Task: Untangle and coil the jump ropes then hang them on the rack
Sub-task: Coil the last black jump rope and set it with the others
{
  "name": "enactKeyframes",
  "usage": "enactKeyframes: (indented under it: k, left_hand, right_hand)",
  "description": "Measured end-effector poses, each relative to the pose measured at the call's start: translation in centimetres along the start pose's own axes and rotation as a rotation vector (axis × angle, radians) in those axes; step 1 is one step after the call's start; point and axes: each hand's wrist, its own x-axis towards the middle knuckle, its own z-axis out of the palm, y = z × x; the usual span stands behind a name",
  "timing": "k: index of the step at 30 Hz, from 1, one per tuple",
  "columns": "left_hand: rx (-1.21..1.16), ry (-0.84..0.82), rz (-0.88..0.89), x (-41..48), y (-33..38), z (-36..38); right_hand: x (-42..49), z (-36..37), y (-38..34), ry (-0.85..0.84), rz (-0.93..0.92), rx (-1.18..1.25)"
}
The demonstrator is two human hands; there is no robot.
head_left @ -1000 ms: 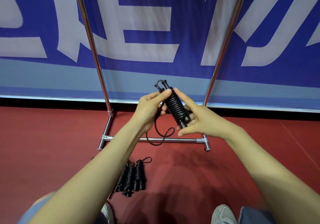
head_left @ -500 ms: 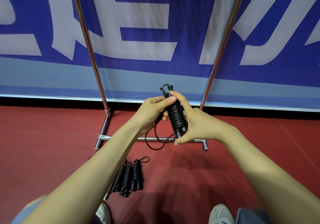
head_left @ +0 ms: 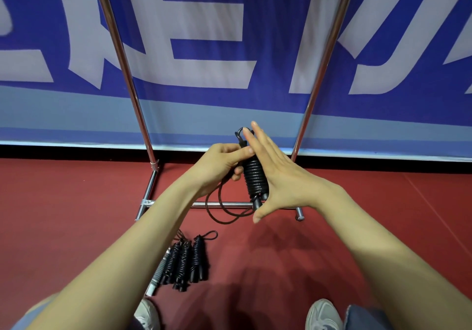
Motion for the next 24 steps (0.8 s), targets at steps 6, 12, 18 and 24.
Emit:
enactKeyframes:
  k: [6, 12, 18, 24]
  left_hand:
    - [-0.004, 0.002, 0.027, -0.20, 0.28, 0.27]
    - [-0.001, 0.021, 0.033, -0.36, 0.36, 0.01]
    - [-0.024, 0.065, 0.075, -0.16, -0.08, 0.08]
    - [-0.060, 0.073, 0.086, -0.06, -0.17, 0.11]
  right_hand:
    - [0.22, 0.09, -0.45, 0.095, -0.028, 0.007]
    - [0.32, -0.04, -0.35, 0.111, -0.025, 0.100]
    - [0.53, 0.16, -0.37, 0.118, 0.007, 0.142]
    - [0.88, 0.22, -0.21, 0.138, 0.035, 0.217]
